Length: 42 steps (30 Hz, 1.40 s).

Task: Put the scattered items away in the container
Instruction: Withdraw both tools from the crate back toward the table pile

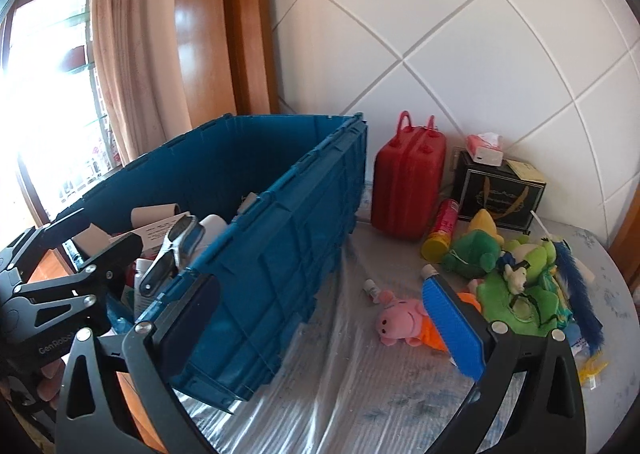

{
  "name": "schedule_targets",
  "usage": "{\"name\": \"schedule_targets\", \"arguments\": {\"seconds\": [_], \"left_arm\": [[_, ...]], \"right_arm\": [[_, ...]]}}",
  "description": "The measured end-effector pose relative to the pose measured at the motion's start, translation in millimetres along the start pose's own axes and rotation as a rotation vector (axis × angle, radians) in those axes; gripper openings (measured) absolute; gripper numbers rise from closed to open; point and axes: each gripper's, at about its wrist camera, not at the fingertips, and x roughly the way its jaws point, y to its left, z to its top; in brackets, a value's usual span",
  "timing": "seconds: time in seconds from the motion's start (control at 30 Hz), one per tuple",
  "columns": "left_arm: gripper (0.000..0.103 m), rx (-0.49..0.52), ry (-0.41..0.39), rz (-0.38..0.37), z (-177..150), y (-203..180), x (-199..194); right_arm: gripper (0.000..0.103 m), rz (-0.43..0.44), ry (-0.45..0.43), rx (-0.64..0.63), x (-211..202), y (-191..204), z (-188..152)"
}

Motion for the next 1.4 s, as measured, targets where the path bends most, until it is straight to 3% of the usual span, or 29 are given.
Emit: {"name": "schedule_targets", "arguments": {"seconds": [0.17, 0.33, 0.53, 0.67, 0.83, 1.03, 1.23, 1.4], "left_arm": [[0.085, 0.028, -0.024, -0.065, 6.5, -68.3, -6.9], [0.085, -0.035, -0.032, -0.111, 2.3, -133.2, -2.3], [0.085, -0.054, 0.067, -0.139, -22.4, -211.2, 24.4], [0.085, -0.033, 0.191, -0.155, -40.0, -244.5, 48.2], [0.085, -0.005, 0.258, -0.120, -52.1, -253.8, 78.9], [0.085, 0.016, 0.322, -0.101, -63.3, -247.5, 123.0], [0.085, 0.075, 0.373, -0.191, -78.5, -274.1, 159.1], [0.085, 0.131, 0.439, -0.270, -99.4, -326.3, 177.3]], "right_arm": [[0.103, -0.044, -0.024, 0.060, -26.0, -63.5, -11.4], [0.103, -0.110, 0.002, 0.104, -49.8, -141.7, -36.1], [0.103, -0.170, 0.004, 0.165, -77.6, -236.3, -71.9], [0.103, -0.216, -0.010, 0.216, -85.4, -284.7, -88.5], [0.103, -0.257, 0.041, 0.284, -74.2, -321.6, -105.7], [0.103, -0.283, 0.155, 0.321, -40.7, -337.2, -120.5], [0.103, -0.407, 0.223, 0.375, -29.8, -362.5, -135.7], [0.103, -0.475, 0.304, 0.412, -29.7, -384.4, -160.7]]}}
